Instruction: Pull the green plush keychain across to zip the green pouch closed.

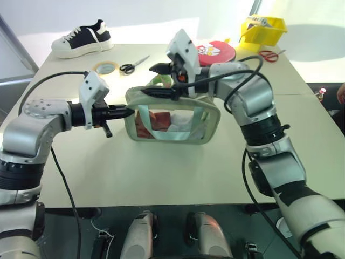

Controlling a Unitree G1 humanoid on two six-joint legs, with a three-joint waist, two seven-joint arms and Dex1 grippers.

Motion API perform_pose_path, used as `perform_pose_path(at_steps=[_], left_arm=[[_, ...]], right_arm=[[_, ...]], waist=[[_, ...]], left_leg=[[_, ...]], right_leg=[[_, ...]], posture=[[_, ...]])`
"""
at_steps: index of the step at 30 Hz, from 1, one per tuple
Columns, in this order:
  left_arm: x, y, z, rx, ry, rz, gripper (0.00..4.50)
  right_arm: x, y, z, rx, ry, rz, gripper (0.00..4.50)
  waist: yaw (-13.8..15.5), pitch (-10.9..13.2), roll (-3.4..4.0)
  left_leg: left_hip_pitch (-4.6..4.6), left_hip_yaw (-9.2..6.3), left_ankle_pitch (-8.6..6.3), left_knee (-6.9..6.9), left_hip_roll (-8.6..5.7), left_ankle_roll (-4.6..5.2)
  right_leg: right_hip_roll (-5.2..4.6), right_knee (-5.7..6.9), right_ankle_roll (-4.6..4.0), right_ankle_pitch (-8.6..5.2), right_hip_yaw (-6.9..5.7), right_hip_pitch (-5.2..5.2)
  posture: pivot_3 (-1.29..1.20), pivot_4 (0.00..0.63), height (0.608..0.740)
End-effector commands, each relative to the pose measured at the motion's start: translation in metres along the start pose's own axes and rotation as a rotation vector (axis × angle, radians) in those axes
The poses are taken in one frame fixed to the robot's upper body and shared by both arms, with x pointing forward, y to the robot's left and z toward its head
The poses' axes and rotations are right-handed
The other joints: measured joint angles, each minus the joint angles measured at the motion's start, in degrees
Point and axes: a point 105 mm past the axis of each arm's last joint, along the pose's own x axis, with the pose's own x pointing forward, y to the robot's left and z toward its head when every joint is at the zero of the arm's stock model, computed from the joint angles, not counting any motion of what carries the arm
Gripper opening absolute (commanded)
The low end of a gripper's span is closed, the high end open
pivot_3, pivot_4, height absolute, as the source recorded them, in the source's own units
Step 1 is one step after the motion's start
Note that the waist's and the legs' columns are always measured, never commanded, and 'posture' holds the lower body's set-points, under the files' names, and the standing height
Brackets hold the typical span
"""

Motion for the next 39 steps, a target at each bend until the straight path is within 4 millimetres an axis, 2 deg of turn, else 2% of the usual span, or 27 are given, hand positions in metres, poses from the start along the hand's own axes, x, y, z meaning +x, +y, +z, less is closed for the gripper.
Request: perform_pose_path(at_steps=[1, 4, 9, 14, 17, 20, 26, 32, 36, 39], left_arm=[[-0.006, 0.002, 0.016, 0.058, -0.037, 0.019, 0.0], [-0.006, 0.001, 0.017, 0.056, -0.041, 0.02, 0.0], [-0.005, 0.003, 0.018, 0.055, -0.045, 0.023, 0.0], [-0.003, 0.003, 0.019, 0.051, -0.053, 0.02, 0.0], [-0.003, 0.003, 0.019, 0.051, -0.053, 0.017, 0.0], [-0.002, 0.003, 0.018, 0.05, -0.053, 0.016, 0.0], [0.001, 0.003, 0.015, 0.042, -0.056, 0.009, 0.0], [0.006, 0.004, 0.017, 0.042, -0.066, -0.008, 0.0], [0.01, 0.004, 0.018, 0.041, -0.069, -0.019, 0.0], [0.011, 0.003, 0.019, 0.04, -0.069, -0.028, 0.0]], right_arm=[[0.001, -0.003, 0.009, -0.06, 0.003, -0.016, 3.56], [0.001, -0.006, 0.004, -0.062, 0.023, -0.031, 2.67], [-0.001, -0.008, 0.0, -0.087, 0.042, -0.028, 0.1], [-0.007, -0.011, 0.005, -0.092, 0.028, -0.047, 0.04], [-0.033, -0.022, 0.019, -0.096, 0.009, -0.104, 0.04], [-0.068, -0.034, 0.018, -0.143, 0.061, -0.194, 0.04], [-0.139, -0.045, -0.025, -0.335, 0.369, -0.347, 0.04], [-0.189, -0.05, -0.063, -0.386, 0.602, -0.457, 0.04], [-0.202, -0.04, -0.098, -0.369, 0.706, -0.461, 0.04], [-0.189, -0.02, -0.131, -0.277, 0.701, -0.414, 0.04]], waist=[[-0.16, 0.0, 0.0], [-0.35, 0.0, 0.0], [-0.41, 0.0, 0.0], [-0.38, 0.0, 0.0], [-0.19, 0.01, 0.01], [0.18, 0.0, 0.0], [0.19, 0.0, -0.01], [-0.04, 0.01, 0.0], [0.19, 0.0, -0.01], [0.19, -0.02, -0.05]], left_leg=[[0.01, 0.0, 0.0, 0.0, 0.01, 0.0], [0.03, 0.0, 0.01, 0.0, 0.03, -0.01], [0.03, 0.0, 0.01, 0.0, 0.03, -0.01], [0.03, 0.0, 0.01, 0.0, 0.03, -0.01], [0.01, -0.01, 0.01, 0.0, 0.03, -0.01], [-0.01, -0.03, 0.0, 0.0, 0.01, 0.0], [0.01, -0.02, -0.03, -0.01, -0.01, 0.02], [0.06, 0.01, -0.02, -0.02, 0.05, 0.01], [0.05, 0.03, -0.02, -0.01, 0.05, 0.0], [0.05, 0.03, -0.02, 0.0, 0.04, 0.01]], right_leg=[[0.01, 0.01, 0.0, 0.0, 0.0, 0.0], [0.03, 0.04, 0.0, 0.0, 0.0, -0.01], [0.03, 0.04, 0.0, 0.0, 0.0, -0.01], [0.02, 0.04, 0.0, 0.0, 0.0, 0.0], [0.02, 0.03, 0.0, 0.0, 0.0, -0.01], [0.01, 0.0, 0.0, 0.0, 0.0, -0.01], [-0.03, -0.1, 0.04, -0.05, 0.0, 0.02], [-0.01, -0.05, 0.19, -0.15, 0.01, -0.01], [-0.01, -0.08, 0.19, -0.16, 0.01, 0.0], [-0.03, -0.08, 0.19, -0.16, 0.01, 0.01]], posture=[[0.0, 0.15, 0.74], [0.0, 0.15, 0.74], [0.0, 0.15, 0.74], [0.0, 0.15, 0.74], [0.0, 0.15, 0.74], [0.0, 0.15, 0.74], [0.0, 0.15, 0.74], [0.0, 0.15, 0.74], [0.0, 0.15, 0.74], [0.0, 0.15, 0.74]])
